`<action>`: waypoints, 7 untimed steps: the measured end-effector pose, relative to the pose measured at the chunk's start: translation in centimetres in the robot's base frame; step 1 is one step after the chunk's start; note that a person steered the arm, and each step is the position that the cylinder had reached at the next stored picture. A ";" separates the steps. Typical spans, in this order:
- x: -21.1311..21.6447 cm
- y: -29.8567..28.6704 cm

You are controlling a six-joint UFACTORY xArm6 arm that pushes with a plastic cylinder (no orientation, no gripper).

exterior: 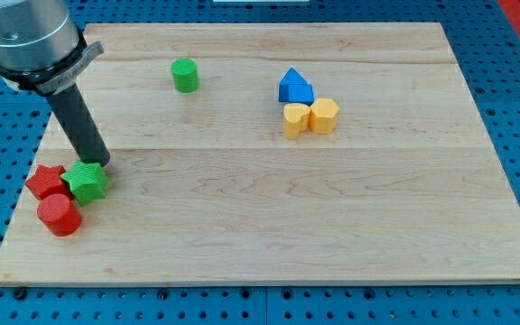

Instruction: Push the green circle slightly downwards

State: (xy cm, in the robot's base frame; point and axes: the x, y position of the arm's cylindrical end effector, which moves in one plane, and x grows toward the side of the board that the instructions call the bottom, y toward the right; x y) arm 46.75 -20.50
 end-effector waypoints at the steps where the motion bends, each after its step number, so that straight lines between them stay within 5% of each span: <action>1: -0.1 1.6; 4: -10.3 14.9; 7: -22.9 16.7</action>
State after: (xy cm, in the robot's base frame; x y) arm 23.81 -3.85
